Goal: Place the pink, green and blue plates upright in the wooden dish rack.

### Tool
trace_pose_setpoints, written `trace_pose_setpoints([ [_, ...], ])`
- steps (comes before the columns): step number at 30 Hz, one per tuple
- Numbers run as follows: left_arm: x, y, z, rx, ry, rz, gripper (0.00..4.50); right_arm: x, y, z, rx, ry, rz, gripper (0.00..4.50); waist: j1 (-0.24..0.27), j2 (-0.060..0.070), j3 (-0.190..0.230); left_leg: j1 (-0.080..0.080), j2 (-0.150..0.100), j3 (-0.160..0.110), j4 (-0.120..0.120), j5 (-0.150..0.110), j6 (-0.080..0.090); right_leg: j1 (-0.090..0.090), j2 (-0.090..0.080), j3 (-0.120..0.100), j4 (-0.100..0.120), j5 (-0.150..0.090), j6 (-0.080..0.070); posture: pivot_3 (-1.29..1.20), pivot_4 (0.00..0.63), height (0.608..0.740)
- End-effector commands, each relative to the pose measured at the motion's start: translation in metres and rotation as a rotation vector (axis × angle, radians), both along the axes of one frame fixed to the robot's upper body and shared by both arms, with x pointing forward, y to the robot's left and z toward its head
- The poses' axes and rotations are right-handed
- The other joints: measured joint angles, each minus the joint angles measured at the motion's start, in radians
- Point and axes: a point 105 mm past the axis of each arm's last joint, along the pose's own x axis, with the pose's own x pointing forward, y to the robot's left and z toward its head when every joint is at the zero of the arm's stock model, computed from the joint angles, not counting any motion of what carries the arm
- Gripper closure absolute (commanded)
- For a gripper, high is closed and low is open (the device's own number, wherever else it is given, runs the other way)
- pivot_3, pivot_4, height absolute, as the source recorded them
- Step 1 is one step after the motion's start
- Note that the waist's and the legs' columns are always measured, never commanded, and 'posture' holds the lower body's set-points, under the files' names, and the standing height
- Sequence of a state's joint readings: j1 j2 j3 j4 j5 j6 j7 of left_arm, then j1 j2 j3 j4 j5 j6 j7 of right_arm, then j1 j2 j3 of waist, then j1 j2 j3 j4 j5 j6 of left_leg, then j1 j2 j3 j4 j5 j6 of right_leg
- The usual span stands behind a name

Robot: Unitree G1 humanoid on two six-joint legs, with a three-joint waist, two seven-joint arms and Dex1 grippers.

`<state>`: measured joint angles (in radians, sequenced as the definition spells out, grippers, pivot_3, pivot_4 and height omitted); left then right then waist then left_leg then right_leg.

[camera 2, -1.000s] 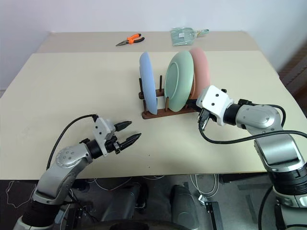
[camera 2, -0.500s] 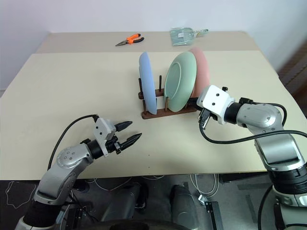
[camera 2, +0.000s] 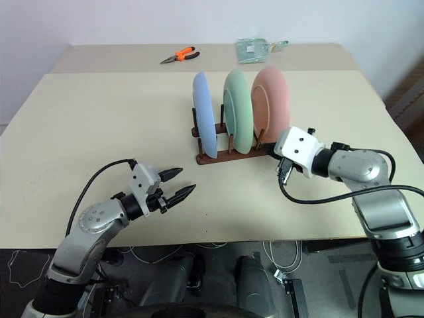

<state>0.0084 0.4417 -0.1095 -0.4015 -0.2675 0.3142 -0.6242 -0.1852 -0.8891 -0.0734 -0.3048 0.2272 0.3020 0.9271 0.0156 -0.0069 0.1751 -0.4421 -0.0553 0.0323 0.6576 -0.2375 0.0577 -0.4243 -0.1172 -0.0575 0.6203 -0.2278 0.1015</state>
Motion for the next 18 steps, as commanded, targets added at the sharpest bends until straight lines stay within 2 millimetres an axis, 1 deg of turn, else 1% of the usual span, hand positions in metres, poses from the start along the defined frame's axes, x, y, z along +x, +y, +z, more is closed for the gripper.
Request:
trace_pose_setpoints([
  [1, 0.008, 0.032, 0.004, 0.042, -0.043, 0.113, 1.47, -0.003, -0.016, 0.000, 0.072, 0.011, -0.053, 4.46, -0.003, 0.000, 0.000, 0.000, 0.000, 0.000, 0.000, 0.000, 0.000, 0.000, 0.000, 0.000, 0.000, 0.000, 0.000, 0.00, 0.150, 0.740],
  [3, 0.012, 0.060, -0.002, 0.075, -0.032, 0.205, 1.47, 0.003, -0.031, -0.010, 0.130, 0.023, -0.131, 4.46, -0.007, 0.000, 0.000, 0.000, 0.000, 0.000, 0.001, 0.000, 0.000, 0.000, 0.000, 0.000, 0.001, 0.000, 0.000, 0.00, 0.150, 0.740],
  [5, 0.011, 0.089, -0.009, 0.138, -0.034, 0.290, 1.47, 0.010, -0.045, -0.017, 0.203, 0.020, -0.210, 4.46, -0.008, 0.000, 0.000, 0.001, 0.000, 0.000, 0.001, 0.000, 0.000, 0.000, 0.000, 0.000, 0.001, 0.000, 0.000, 0.00, 0.150, 0.740],
  [6, 0.011, 0.096, -0.010, 0.159, -0.040, 0.312, 1.47, 0.014, -0.050, -0.019, 0.220, 0.012, -0.236, 4.46, -0.007, 0.001, 0.000, 0.001, 0.000, 0.000, 0.001, 0.000, 0.000, 0.000, 0.000, 0.000, 0.001, 0.000, 0.000, 0.00, 0.150, 0.740],
  [8, 0.008, 0.111, -0.011, 0.164, -0.041, 0.364, 1.47, 0.020, -0.053, -0.020, 0.276, 0.000, -0.268, 4.46, -0.003, 0.001, 0.000, 0.001, 0.000, 0.000, 0.001, 0.000, 0.000, 0.000, 0.000, 0.000, 0.001, 0.000, 0.000, 0.00, 0.150, 0.740],
  [10, 0.006, 0.119, -0.011, 0.165, -0.038, 0.391, 1.47, 0.025, -0.056, -0.023, 0.283, -0.010, -0.281, 4.46, -0.002, 0.001, 0.000, 0.001, 0.000, 0.000, 0.001, -0.001, 0.000, 0.000, 0.000, 0.000, 0.000, 0.000, 0.000, 0.00, 0.150, 0.740],
  [13, 0.003, 0.125, -0.011, 0.175, -0.043, 0.407, 1.47, 0.031, -0.057, -0.027, 0.299, -0.014, -0.295, 4.46, -0.002, 0.002, -0.001, 0.001, 0.000, 0.000, 0.001, -0.001, 0.000, -0.001, -0.001, 0.000, 0.000, 0.000, 0.000, 0.00, 0.150, 0.740],
  [18, 0.002, 0.125, -0.005, 0.135, -0.052, 0.434, 1.47, 0.036, -0.056, -0.029, 0.295, -0.023, -0.290, 4.46, -0.003, 0.002, -0.001, 0.001, 0.000, 0.000, 0.001, -0.002, -0.001, 0.000, -0.001, 0.000, 0.001, 0.000, 0.000, 0.00, 0.150, 0.740],
])
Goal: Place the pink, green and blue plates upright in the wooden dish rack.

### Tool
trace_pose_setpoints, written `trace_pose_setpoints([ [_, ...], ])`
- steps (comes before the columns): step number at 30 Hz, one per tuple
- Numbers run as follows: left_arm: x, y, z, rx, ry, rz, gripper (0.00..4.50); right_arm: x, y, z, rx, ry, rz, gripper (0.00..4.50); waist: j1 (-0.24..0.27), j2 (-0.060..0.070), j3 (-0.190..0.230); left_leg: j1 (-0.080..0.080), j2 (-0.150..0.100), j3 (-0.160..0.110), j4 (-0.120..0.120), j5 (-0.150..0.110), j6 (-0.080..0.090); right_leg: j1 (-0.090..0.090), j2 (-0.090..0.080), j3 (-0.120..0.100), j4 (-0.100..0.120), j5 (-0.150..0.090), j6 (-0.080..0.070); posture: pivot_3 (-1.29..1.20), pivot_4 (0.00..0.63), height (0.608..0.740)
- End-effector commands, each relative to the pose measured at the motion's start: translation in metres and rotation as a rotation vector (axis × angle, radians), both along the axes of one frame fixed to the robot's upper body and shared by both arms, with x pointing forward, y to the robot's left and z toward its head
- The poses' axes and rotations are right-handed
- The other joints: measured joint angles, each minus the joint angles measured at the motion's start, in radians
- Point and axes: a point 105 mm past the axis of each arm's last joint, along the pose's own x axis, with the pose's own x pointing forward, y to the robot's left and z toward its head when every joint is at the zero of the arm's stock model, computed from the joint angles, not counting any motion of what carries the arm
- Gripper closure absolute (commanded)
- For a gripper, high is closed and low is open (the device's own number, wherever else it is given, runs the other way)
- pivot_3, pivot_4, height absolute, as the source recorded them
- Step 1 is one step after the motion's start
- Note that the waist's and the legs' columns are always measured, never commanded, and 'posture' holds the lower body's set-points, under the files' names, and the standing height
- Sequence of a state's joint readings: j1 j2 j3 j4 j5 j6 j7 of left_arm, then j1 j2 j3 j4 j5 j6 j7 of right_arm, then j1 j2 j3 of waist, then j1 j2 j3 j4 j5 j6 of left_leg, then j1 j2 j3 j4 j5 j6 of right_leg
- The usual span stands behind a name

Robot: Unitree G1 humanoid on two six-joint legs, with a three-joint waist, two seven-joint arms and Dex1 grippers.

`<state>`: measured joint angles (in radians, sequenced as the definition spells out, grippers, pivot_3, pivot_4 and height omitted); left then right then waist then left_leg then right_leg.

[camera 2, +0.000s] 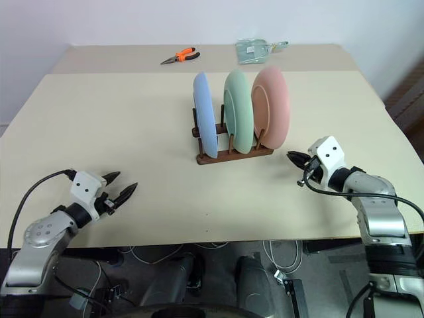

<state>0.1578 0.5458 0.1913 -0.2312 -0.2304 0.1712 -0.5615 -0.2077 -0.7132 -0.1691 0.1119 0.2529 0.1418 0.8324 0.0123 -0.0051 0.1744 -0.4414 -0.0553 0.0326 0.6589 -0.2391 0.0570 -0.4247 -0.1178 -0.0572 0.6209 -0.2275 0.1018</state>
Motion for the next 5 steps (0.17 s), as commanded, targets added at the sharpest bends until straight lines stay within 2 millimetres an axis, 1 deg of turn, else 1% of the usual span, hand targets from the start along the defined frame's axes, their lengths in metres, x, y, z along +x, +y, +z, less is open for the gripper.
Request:
trace_pose_setpoints([
  [1, -0.0009, 0.0013, 0.0139, -0.014, -0.053, 0.020, 1.47, 0.0061, 0.0001, 0.0107, 0.008, -0.055, -0.001, 4.46, 0.000, 0.000, 0.000, 0.000, 0.000, 0.000, 0.000, 0.000, 0.000, 0.000, 0.000, 0.000, 0.000, 0.000, 0.000, 0.00, 0.150, 0.740],
  [3, -0.0002, -0.0014, 0.0155, -0.019, -0.062, 0.022, 1.47, 0.0102, 0.0006, 0.0120, 0.020, -0.059, -0.006, 4.46, -0.001, 0.001, 0.000, 0.000, 0.000, 0.000, 0.000, 0.000, 0.000, 0.000, 0.000, 0.000, 0.000, 0.000, 0.000, 0.00, 0.150, 0.740],
  [5, 0.0017, -0.0042, 0.0214, -0.050, -0.090, 0.031, 1.47, 0.0136, 0.0044, 0.0111, 0.020, -0.061, 0.001, 4.46, -0.001, 0.001, 0.000, 0.000, 0.000, 0.000, 0.000, 0.000, 0.000, 0.000, 0.000, 0.000, 0.000, 0.000, 0.000, 0.00, 0.150, 0.740],
])
